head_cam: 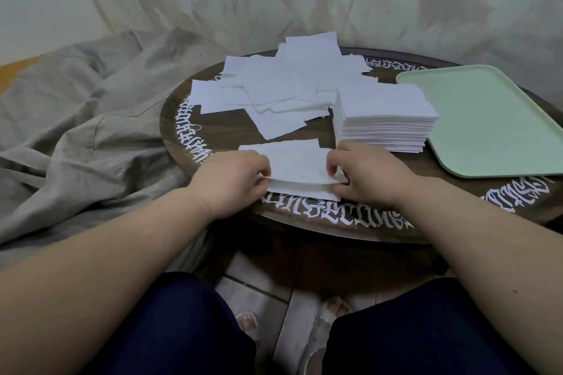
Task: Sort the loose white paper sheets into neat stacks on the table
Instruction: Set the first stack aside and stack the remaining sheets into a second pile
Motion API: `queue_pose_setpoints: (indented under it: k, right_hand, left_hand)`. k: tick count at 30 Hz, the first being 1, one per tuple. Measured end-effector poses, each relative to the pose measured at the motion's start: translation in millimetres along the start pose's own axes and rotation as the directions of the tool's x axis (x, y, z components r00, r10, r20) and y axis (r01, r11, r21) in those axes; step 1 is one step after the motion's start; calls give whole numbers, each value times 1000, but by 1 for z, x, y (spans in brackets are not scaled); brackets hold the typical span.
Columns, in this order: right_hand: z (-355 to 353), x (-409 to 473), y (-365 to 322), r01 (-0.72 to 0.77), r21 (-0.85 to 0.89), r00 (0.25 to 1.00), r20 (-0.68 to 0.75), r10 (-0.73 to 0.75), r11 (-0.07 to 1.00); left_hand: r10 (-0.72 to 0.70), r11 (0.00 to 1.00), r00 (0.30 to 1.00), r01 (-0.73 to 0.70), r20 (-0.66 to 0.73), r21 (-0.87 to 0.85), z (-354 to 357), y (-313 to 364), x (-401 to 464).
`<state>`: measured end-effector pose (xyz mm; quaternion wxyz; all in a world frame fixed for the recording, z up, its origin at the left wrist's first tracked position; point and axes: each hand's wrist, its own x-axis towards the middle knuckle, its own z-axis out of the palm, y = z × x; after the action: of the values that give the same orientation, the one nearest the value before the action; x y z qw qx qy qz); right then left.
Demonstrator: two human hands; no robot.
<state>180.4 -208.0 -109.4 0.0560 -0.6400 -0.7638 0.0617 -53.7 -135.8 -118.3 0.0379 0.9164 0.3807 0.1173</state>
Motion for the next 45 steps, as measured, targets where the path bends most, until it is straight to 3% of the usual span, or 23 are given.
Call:
queue_pose_setpoints:
  k: [5, 8, 10, 12, 14, 16, 18, 30, 39, 45]
  right_hand:
    - [3, 2, 2, -55, 149, 983, -166, 80, 987]
    - [-3, 3, -1, -7, 192, 880, -464, 97, 981]
    - [-5, 2, -1, 62, 140, 837, -547, 25, 988]
    - [-5, -1, -1, 61, 122, 893, -450, 1, 991]
    - [-5, -5, -1, 23, 135, 969, -247, 12, 991]
    - [-2, -4, -3, 23, 103, 997, -77, -15, 994]
    - [-1, -3, -6, 34, 81, 999, -4, -34, 996]
    - [-1, -6, -3, 14, 25, 1000, 14, -15, 1000]
    - [-2, -7, -1, -79, 176, 995, -44, 88, 981]
    - [-2, -5, -9, 1, 175, 997, -72, 12, 985]
  left_hand:
    - [-73, 994, 994, 66, -75, -88, 0, -8, 0]
    - [-101, 985, 957, 57, -272, -162, -3, -8, 12]
    - [-92, 980, 936, 25, -340, -196, -5, -9, 18]
    - [-69, 982, 962, 19, -264, -189, -2, -12, 15]
    - [-66, 986, 991, 48, -115, -157, 2, -18, 7]
    - [-85, 989, 996, 85, 0, -119, 4, -23, 0]
    - [-83, 990, 996, 87, 39, -110, 3, -23, -3]
    - [3, 999, 998, -1, 57, -35, 4, -20, -1]
    - [54, 998, 995, -57, 87, 35, 7, -13, 6]
    - [13, 1000, 999, -13, 52, 4, 7, -15, 4]
